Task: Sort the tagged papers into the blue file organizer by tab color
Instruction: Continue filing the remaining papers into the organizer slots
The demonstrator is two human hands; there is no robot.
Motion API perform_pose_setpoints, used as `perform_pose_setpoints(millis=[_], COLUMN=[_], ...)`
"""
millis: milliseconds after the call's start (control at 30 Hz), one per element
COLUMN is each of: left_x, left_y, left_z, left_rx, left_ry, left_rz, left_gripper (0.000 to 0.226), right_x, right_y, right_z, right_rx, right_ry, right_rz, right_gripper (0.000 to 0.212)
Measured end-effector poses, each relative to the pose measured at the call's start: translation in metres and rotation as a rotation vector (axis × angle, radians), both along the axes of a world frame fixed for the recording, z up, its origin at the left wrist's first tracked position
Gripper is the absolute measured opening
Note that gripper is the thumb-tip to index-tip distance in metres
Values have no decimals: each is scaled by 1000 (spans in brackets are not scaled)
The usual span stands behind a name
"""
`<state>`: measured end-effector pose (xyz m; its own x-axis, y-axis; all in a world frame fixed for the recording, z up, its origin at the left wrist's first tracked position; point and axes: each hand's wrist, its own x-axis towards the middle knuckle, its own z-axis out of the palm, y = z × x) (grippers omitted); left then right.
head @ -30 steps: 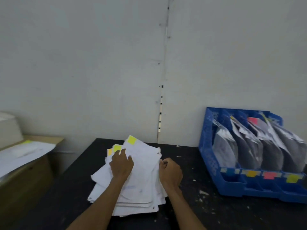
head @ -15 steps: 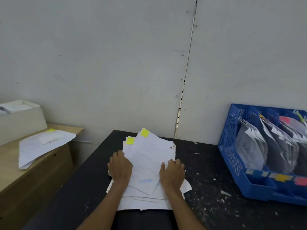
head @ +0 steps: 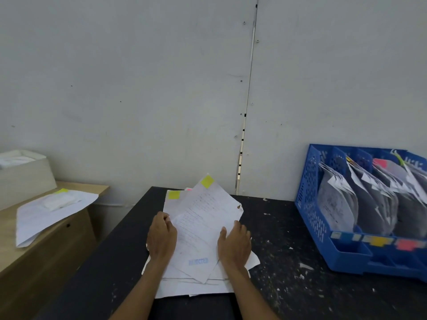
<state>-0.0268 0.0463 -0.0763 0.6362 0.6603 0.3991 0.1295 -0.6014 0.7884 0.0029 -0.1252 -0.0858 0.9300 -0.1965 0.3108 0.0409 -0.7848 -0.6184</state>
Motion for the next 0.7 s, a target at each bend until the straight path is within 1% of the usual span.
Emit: perform_pose_setpoints(millis=[100,167,333,433,467,500,533,600,633,667,700], left_x=[2,2,-1,2,3,5,5,4,4,7,12], left_y=[1,2,0,0,0,-1,-2,-7,-10,-17,-26], left_z=[-3,-3,-4,0,3,5,6,10,13,17,23], left_rx=[28,41,23,-85,-134,-178,-219,-275,-292,-304,-313], left_ry=[82,88,2,-59,-80,-103,-114,-115,-115,-118,-118], left_rz=[-38,-54,-65,-37,-26,-13,1,9,1,-19,-41], left_gripper=[10,9,9,10,10,11,11,11,11,12,13], right_x=[1,2,-1,-4,-4,-4,-4,-8,-10,-11,-11], right_y=[0,-1,-6,-9,-10,-12,-13,-19,-21,-27,-34], right_z=[-2,-3,3,10,13,16,17,15,17,20,25], right_rx=[112,213,471,609,648,678,691,694,699,727,777], right_ry=[-8,-19,-56,-76,-88,-85,-76,-86,-97,-100,-81], right_rz=[6,7,-35,-12,9,34,64,143,200,253,309], right_gripper=[48,51,62,77,78,73,62,29,26,27,23])
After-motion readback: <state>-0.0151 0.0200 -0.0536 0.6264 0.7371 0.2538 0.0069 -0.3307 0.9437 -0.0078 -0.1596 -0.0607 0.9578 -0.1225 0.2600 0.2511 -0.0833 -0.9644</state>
